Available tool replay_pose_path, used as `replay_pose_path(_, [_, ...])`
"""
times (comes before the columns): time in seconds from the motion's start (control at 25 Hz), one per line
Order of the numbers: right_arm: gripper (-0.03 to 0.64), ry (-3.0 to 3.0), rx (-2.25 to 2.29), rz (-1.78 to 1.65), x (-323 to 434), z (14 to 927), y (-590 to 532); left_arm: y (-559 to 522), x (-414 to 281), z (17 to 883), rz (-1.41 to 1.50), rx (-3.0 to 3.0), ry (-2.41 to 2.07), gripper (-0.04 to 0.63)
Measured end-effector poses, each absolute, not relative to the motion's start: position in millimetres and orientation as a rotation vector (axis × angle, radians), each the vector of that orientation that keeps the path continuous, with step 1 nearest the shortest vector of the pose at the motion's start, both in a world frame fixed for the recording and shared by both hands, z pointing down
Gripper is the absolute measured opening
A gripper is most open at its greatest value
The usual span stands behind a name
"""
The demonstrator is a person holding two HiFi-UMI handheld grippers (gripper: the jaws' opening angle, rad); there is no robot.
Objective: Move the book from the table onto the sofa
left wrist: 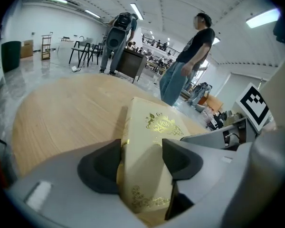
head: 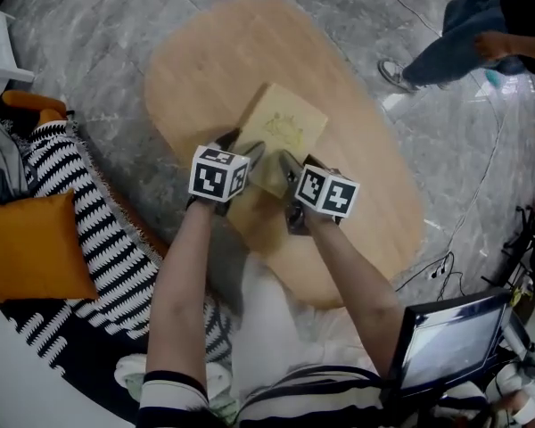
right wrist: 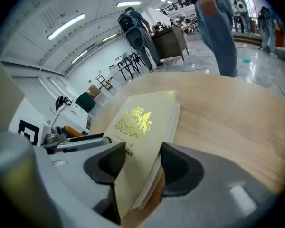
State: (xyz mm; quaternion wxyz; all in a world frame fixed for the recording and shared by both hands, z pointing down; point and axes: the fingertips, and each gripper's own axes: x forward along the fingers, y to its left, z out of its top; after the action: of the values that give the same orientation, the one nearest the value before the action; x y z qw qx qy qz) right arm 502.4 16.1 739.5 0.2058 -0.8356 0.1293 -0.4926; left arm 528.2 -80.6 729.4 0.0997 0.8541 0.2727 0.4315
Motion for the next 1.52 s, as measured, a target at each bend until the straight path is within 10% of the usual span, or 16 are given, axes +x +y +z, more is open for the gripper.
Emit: replay_pose_path(1.52, [0.198,0.815,-2.386,-1.259,425.5,562.0,65.1,-42.9,397.8,545.4,1.012,2.605,0.066,0.213])
